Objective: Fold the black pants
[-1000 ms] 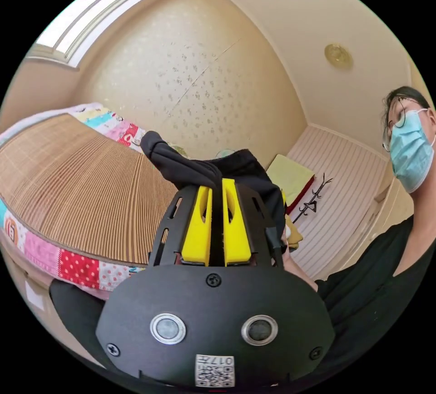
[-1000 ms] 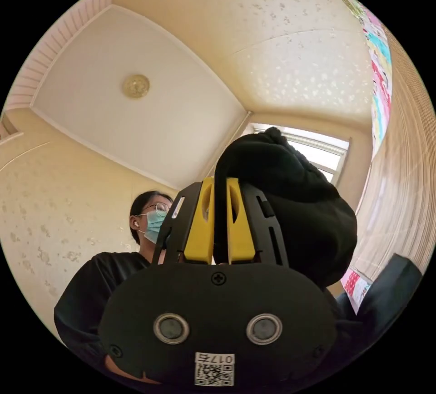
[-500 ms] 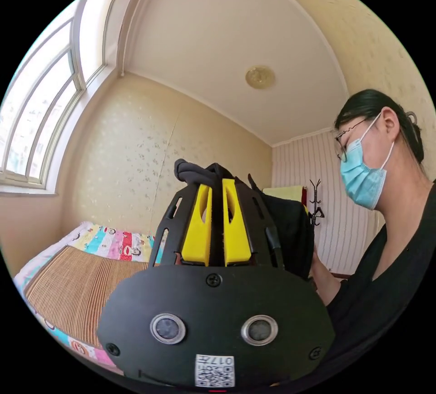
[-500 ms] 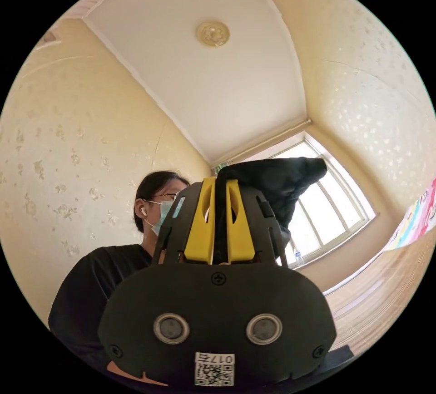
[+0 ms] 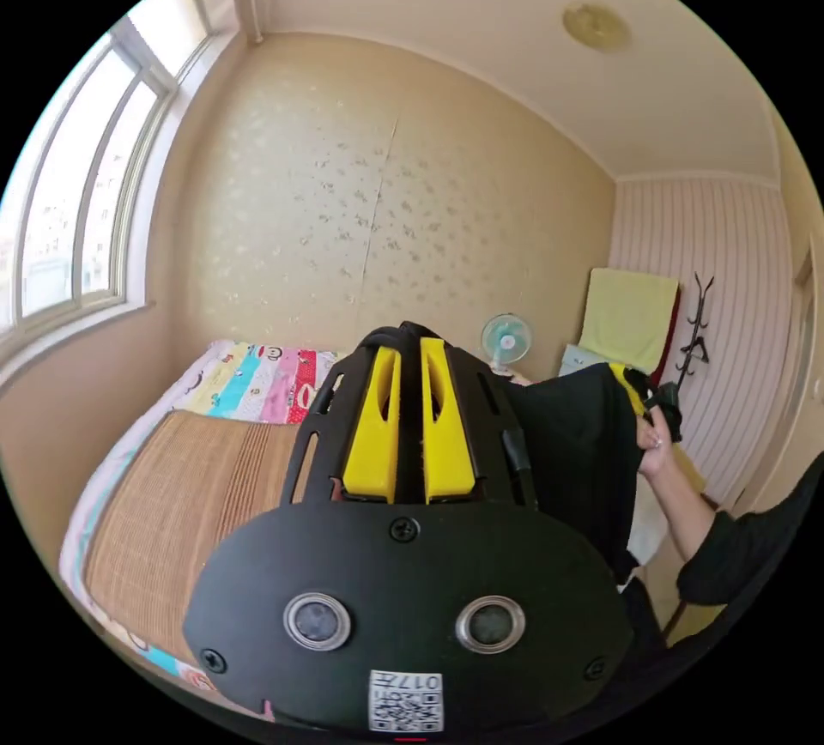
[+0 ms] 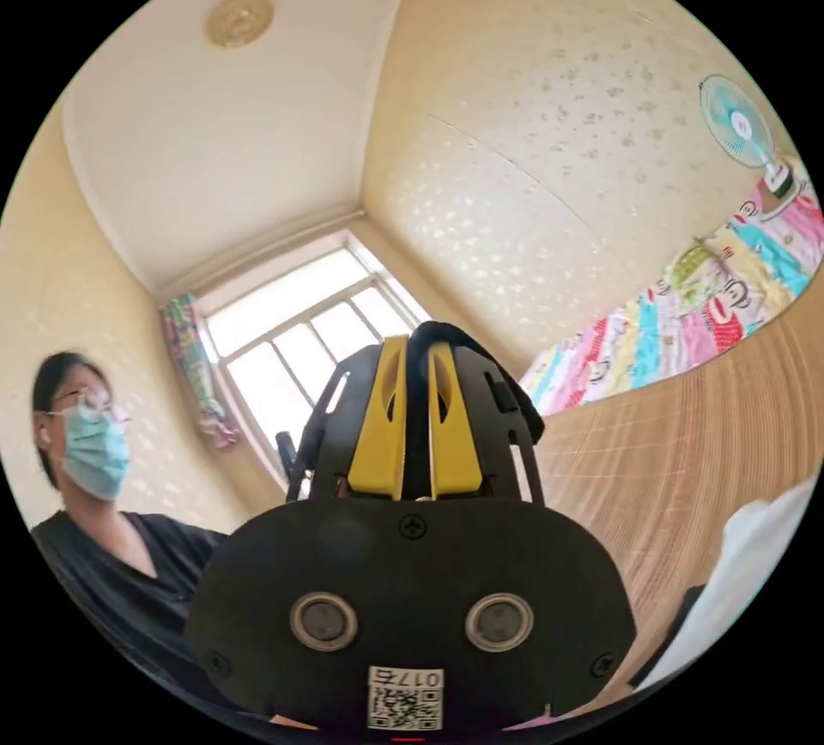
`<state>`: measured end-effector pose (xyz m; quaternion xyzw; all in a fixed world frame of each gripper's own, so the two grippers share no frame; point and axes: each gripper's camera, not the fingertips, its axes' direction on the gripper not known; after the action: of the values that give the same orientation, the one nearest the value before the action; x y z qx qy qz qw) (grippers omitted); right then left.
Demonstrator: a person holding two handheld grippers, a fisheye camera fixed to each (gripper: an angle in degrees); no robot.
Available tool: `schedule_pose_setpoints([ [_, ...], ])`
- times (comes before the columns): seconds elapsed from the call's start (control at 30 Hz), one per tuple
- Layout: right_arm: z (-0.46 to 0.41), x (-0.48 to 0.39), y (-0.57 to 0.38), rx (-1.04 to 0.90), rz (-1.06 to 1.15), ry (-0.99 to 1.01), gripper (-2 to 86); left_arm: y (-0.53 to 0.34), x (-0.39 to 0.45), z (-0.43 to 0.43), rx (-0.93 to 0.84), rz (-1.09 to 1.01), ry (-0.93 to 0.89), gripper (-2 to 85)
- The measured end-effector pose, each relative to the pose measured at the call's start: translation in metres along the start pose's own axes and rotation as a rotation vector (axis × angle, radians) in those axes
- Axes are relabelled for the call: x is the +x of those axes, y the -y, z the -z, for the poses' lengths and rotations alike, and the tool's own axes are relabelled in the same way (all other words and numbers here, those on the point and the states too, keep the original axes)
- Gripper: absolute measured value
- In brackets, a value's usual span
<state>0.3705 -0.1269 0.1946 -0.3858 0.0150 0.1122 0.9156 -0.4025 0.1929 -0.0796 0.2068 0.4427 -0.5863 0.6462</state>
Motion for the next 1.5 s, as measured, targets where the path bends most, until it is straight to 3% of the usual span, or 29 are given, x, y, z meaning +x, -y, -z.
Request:
schedule_pose_setpoints([
  [0.07, -0.085, 0.036, 0.047, -0.105, 0.046, -0.218, 6.7, 0.045, -0.039, -0.112, -0.183, -0.018, -0.034, 5.2],
  [0.2, -0.174, 0.088, 0.046, -0.296, 0.016, -0.543, 12.3, 0.024, -0.109, -0.224, -0.466, 0.195, -0.196, 8.6],
  [0.4, -0.202, 0.116, -0.116, -0.499, 0.088, -0.492, 8.3, -0.142, -0.095, -0.208, -0.587, 0.099, -0.206, 11.4],
  [0.57, -0.244, 0.125, -0.318, -1.008, 0.080, -0.247, 9.5, -0.297, -0.071, -0.095, -0.621, 0.230, -0.326, 9.7],
  [0.67, -0.253, 0.094, -0.422, -1.145, 0.130, -0.177, 10.5, -0.345, -0.063, -0.035, -0.672, 0.289, -0.225, 10.1],
  [0.77, -0.262, 0.085, -0.478, -1.157, 0.046, -0.111, 11.0, -0.370, -0.075, -0.002, -0.750, 0.336, -0.104, 11.2],
  [0.9, -0.283, 0.093, -0.512, -1.160, -0.111, -0.034, 11.6, -0.378, -0.100, 0.018, -0.774, 0.478, -0.117, 11.3],
  [1.0, -0.307, 0.105, -0.540, -1.264, -0.167, -0.029, 10.6, -0.371, -0.110, 0.034, -0.725, 0.534, -0.131, 11.3],
  [1.07, -0.318, 0.112, -0.549, -1.296, -0.234, 0.128, 3.0, -0.362, -0.118, 0.044, -0.687, 0.574, -0.133, 11.3],
  [1.1, -0.318, 0.113, -0.547, -1.274, -0.266, 0.198, 2.7, -0.358, -0.121, 0.048, -0.671, 0.582, -0.136, 11.3],
  [1.17, -0.311, 0.112, -0.517, -1.062, -0.373, 0.550, 1.6, -0.343, -0.132, 0.065, -0.598, 0.604, -0.144, 11.2],
  [1.23, -0.298, 0.120, -0.489, -0.892, -0.434, 0.623, 1.4, -0.332, -0.138, 0.079, -0.548, 0.583, -0.135, 10.9],
  [1.3, -0.289, 0.133, -0.471, -0.883, -0.440, 0.488, 1.7, -0.328, -0.142, 0.081, -0.548, 0.531, -0.106, 10.1],
  [1.43, -0.278, 0.156, -0.477, -1.181, -0.291, -0.014, 6.2, -0.348, -0.163, 0.036, -0.712, 0.563, -0.172, 11.5],
  [1.5, -0.275, 0.160, -0.488, -1.250, -0.274, -0.089, 11.1, -0.351, -0.169, 0.024, -0.715, 0.592, -0.182, 11.6],
])
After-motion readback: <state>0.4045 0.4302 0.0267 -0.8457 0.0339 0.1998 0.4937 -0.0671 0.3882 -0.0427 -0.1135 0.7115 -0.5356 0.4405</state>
